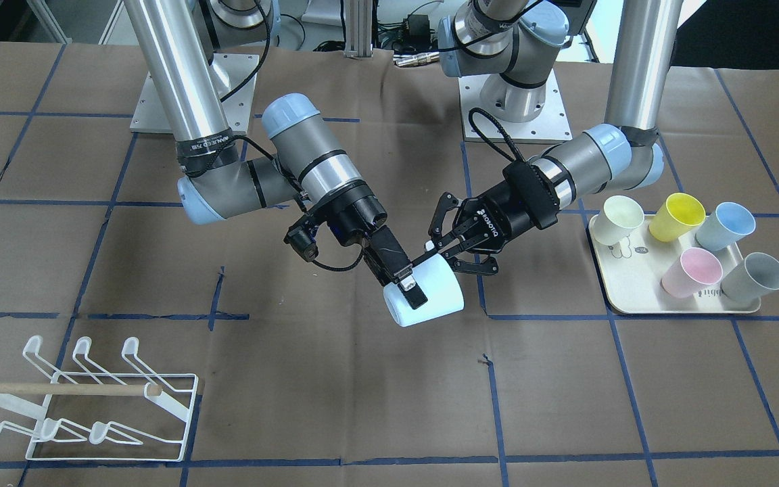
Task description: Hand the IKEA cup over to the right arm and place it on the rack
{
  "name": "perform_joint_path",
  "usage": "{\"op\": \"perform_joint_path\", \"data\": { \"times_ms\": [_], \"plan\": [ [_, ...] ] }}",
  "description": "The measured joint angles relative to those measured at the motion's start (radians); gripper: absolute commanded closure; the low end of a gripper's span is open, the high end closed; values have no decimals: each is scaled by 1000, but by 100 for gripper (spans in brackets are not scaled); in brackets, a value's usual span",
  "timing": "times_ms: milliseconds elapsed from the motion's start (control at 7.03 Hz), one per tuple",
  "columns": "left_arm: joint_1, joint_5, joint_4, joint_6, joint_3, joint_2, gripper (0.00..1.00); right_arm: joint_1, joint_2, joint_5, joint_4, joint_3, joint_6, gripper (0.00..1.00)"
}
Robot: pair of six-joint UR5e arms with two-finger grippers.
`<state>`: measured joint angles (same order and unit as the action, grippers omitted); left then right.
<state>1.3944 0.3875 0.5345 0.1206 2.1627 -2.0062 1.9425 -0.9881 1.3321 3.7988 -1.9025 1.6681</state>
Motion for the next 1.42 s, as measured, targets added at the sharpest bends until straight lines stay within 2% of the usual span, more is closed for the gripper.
{"op": "perform_joint_path", "data": {
  "times_ms": [142, 569, 854, 1139, 1423],
  "plan": [
    [0, 9, 1, -6, -1, 4, 2, 0, 0, -3, 0, 0, 0, 60],
    [-4, 29, 2, -61, -3, 15, 2, -3, -3, -2, 0, 10, -1, 61],
    [-36, 40, -1, -72, 6, 32, 1, -27, -8, 4, -1, 14, -23, 69],
    [-107, 42, -2, -76, 36, 63, 2, -92, -13, 5, 1, 12, -131, 80],
    [-171, 79, -14, -105, 64, 101, 1, -170, -18, 16, 0, 4, -364, 81]
  ]
}}
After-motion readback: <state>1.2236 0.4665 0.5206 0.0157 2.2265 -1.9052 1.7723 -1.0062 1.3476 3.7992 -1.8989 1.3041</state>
